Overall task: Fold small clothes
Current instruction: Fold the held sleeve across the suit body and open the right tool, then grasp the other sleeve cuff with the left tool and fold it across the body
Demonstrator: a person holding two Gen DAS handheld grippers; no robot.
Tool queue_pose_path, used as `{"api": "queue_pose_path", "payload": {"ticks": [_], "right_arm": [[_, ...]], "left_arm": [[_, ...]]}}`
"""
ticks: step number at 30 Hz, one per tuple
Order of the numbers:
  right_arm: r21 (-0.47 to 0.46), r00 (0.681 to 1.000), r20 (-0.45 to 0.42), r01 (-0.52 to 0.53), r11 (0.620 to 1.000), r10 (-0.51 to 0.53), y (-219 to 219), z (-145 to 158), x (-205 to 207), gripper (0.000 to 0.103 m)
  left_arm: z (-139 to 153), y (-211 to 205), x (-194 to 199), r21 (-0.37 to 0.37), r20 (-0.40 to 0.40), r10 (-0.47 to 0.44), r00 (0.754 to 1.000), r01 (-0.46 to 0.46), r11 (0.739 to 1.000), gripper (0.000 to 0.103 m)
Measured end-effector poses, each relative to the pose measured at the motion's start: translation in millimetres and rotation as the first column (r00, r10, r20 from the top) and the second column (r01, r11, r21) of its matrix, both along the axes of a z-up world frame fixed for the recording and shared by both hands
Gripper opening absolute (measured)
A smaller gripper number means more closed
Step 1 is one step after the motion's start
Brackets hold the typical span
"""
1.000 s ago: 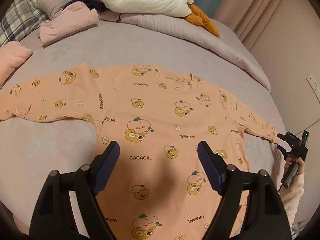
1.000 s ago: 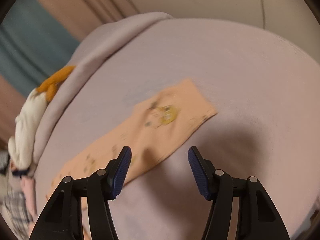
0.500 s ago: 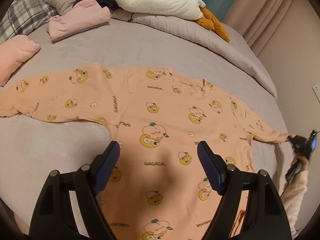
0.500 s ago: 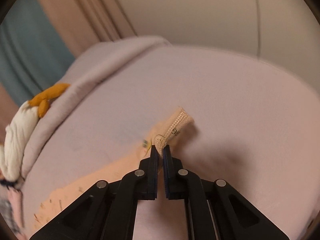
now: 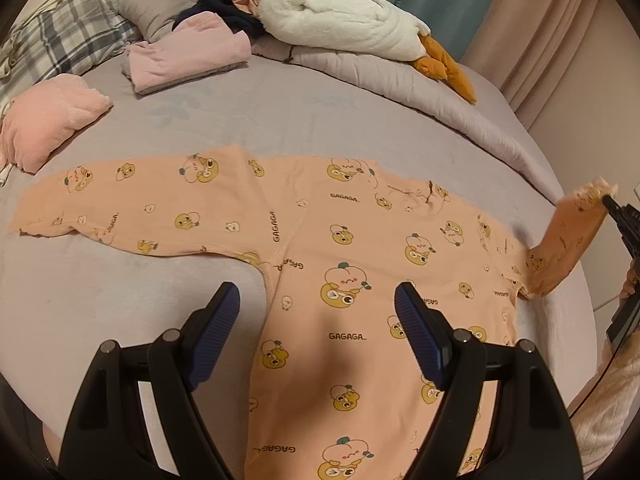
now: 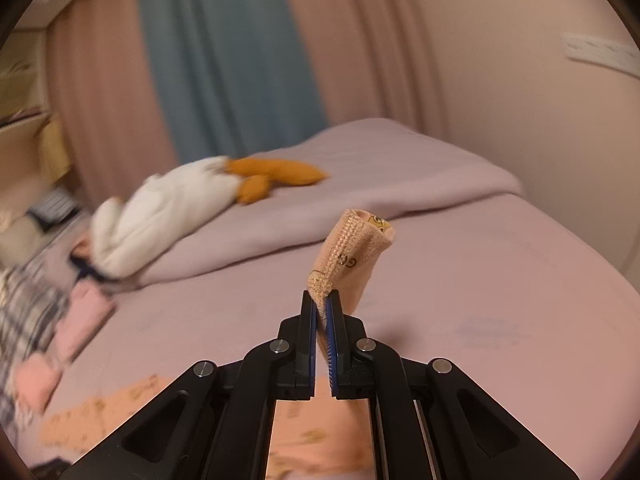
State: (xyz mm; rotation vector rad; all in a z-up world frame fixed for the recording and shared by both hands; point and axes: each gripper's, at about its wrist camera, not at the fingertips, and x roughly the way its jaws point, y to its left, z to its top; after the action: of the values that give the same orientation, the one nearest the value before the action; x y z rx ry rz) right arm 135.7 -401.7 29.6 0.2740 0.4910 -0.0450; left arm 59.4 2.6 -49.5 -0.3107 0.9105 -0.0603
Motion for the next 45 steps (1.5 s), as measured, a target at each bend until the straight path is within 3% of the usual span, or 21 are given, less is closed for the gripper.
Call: {"api": "queue_pose_path", "payload": {"ticks": [7, 14, 24, 30, 32, 33, 36, 41, 45], "right_arm": [[-0.051, 0.976, -0.034, -0.219, 0.974, 0.217, 80, -13, 26, 0.006], [-0.065, 0.913, -0.143, -0.393, 0.917, 0.382, 150, -47, 28, 0.006], [-0.034, 0.797, -0.358, -0.532, 0.846, 0.487, 210, -124, 22, 0.006], [-0.031, 0.774, -0.406, -0.543, 0.839, 0.486, 220, -140, 18, 0.006], [-0.010, 0.764, -0.412, -0.549, 0.836, 0.497, 221, -141, 20, 0.012], [0.005, 0.758, -0.413, -0.553, 0.833, 0.505, 220, -140, 19, 0.021], [-0.008, 0.773, -0.391, -0.546, 0.837, 0.500, 215, -132, 15, 0.057], [-0.036, 0.818, -0.347, -0.502, 0.864, 0.460, 198, -118, 5, 0.059], [-0.024, 0.866, -0.314, -0.417, 0.909, 0.389, 167, -109, -4, 0.059]], "left_arm": [[1, 9, -4, -0.013, 0.001, 0.021, 1.000, -0.021, 1.000, 0.079], [-3, 21, -8, -0.020, -0.004, 0.043, 0.999, -0.043, 0.999, 0.079], [-15, 29, -9, -0.027, -0.032, 0.053, 0.998, -0.054, 0.998, 0.079], [-20, 26, -6, -0.037, -0.044, 0.037, 0.998, -0.038, 0.999, 0.080], [-20, 24, -3, -0.049, -0.046, 0.026, 0.999, -0.028, 0.998, 0.080], [-19, 23, -2, -0.055, -0.045, 0.022, 0.999, -0.025, 0.998, 0.081], [-16, 16, 3, -0.074, -0.035, 0.005, 0.999, -0.008, 0.997, 0.081], [-14, -2, 19, -0.103, -0.031, -0.049, 0.998, 0.046, 0.994, 0.081], [-21, -27, 39, -0.155, -0.042, -0.124, 0.991, 0.116, 0.981, 0.081]]}}
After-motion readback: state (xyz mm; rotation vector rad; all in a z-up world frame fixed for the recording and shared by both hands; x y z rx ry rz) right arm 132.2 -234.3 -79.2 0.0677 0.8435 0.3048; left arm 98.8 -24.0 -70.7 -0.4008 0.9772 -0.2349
